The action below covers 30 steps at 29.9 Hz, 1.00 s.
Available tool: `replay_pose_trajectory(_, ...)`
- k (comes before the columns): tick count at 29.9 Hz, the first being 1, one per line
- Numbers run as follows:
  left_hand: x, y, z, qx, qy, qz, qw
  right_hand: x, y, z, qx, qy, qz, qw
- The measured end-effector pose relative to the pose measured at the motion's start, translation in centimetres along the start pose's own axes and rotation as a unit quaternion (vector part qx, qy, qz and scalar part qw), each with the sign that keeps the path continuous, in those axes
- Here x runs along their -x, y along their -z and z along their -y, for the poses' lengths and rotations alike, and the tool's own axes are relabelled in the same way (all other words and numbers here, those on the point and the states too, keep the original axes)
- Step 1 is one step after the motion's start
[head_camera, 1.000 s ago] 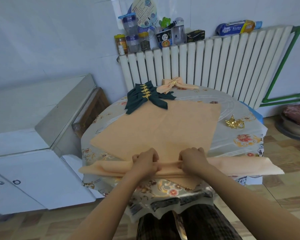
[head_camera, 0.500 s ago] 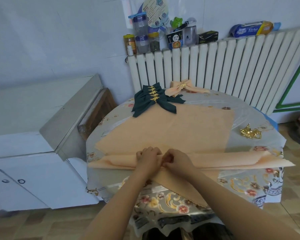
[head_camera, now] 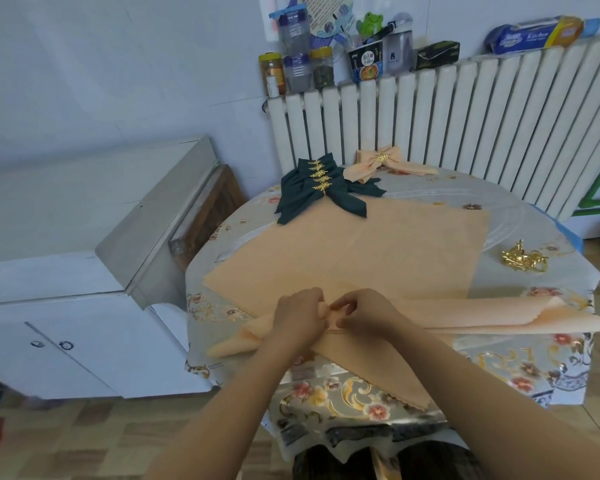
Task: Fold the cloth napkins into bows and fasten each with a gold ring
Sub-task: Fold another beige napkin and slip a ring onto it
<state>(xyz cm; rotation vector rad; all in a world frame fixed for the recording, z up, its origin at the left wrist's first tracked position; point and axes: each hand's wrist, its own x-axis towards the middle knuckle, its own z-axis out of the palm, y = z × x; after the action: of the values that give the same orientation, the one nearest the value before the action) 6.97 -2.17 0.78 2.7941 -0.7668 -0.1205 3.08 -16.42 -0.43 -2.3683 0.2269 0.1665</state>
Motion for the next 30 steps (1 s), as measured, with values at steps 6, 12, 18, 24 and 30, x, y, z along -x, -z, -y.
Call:
replay_pose_trajectory(6, 1.8, -1.6, -1.0, 0.221, -0.038, 0.062, 0.973, 0.9, 1.0, -0.7, -0.108, -0.031, 0.016, 0.994)
replay_pose_trajectory(12, 2.0, 1.1, -0.9, 0.229, -0.016, 0.190, 0.955, 2.5, 0.3, -1.7, -0.021, 0.055, -0.047, 0.997)
replay_pose_trajectory(18, 2.9, 3.2, -2.2, 0.201, -0.023, 0.287, 0.936, 3.7, -0.6, -1.4, 0.058, -0.005, -0.095, 0.994)
replay_pose_trajectory(24, 2.2, 0.9, -1.2, 0.228, -0.022, 0.100, 0.968, 4.2, 0.0, -0.9, 0.072, -0.029, -0.008, 0.997)
replay_pose_trajectory(30, 2.0, -2.8, -1.1, 0.115, -0.152, 0.044, 0.981, 4.1, 1.2, -1.2, 0.070, -0.025, -0.058, 0.995)
